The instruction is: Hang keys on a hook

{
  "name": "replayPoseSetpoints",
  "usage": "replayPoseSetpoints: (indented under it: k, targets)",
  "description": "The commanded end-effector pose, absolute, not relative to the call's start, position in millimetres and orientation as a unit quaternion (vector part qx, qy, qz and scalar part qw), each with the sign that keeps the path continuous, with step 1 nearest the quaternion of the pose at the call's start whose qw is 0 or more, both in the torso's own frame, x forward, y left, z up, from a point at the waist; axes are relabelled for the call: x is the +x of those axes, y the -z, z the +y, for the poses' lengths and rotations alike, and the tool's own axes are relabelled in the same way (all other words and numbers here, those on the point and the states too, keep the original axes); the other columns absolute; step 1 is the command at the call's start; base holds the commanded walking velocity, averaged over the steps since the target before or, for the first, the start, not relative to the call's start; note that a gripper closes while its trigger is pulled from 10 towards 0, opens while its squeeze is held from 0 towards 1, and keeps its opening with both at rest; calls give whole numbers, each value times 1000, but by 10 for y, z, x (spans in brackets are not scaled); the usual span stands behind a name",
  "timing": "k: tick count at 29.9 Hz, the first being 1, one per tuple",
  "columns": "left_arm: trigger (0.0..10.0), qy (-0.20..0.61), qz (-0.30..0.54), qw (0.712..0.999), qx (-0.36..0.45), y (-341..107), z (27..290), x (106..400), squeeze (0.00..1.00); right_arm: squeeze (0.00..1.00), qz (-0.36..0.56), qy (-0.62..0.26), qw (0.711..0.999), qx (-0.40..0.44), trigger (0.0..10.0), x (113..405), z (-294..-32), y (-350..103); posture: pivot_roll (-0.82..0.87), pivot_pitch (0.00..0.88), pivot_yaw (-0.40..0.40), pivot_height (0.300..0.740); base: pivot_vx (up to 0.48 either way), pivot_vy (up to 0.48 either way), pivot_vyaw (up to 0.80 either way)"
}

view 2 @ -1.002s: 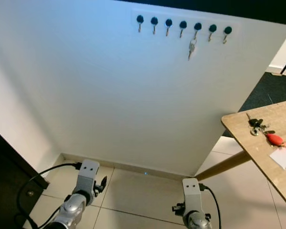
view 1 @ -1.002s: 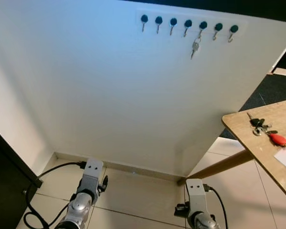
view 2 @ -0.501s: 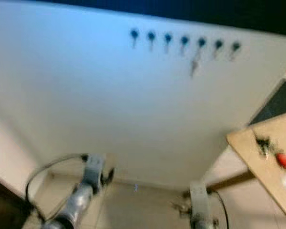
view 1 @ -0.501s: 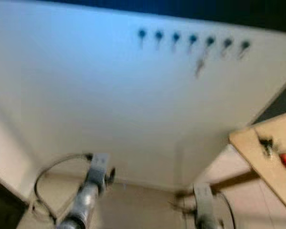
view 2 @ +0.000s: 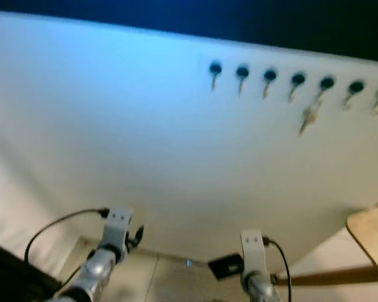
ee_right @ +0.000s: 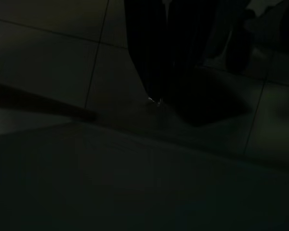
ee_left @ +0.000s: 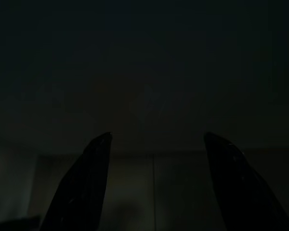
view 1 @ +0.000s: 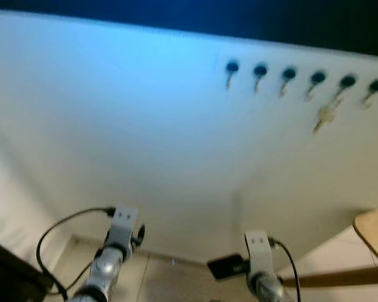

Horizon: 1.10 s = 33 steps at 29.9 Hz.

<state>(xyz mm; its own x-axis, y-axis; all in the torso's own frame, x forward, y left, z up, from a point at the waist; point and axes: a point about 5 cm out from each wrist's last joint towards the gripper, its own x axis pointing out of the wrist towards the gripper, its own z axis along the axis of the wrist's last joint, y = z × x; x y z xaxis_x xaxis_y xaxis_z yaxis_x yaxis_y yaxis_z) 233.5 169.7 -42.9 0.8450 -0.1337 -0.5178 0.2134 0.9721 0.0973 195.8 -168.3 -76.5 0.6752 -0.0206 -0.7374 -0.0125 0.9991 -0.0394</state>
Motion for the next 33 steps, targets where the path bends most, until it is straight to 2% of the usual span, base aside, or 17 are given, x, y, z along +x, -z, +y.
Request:
replayPoseSetpoints:
  k: [1, 10, 24, 30, 33]
  targets:
    - [10000, 99, 265, 956, 77, 439, 1668, 2324, 0, 0, 408, 10, 913, -17, 10000, 1908, -1718, 788, 83, 14, -55, 740, 0, 0, 0]
    - [10000, 102, 265, 956, 79, 437, 1663, 2329, 0, 0, 405, 11, 914, -8, 10000, 1911, -1712, 784, 83, 15, -54, 740, 0, 0, 0]
    - [10000, 101, 266, 955, 81, 443, 1672, 2319, 0, 0, 405, 6, 914, -9, 10000, 1897, -1705, 790, 82, 8, -55, 740, 0, 0, -777]
    - [10000, 105, 263, 955, 90, 440, 1671, 2318, 0, 0, 408, 9, 913, -11, 10000, 1888, -1713, 796, 81, 0, -55, 740, 0, 0, 0]
    - [10000, 106, 266, 954, 92, 449, 1669, 2308, 0, 0, 409, 9, 912, -12, 10000, 1881, -1716, 799, 79, 0, -53, 740, 0, -480, 0]
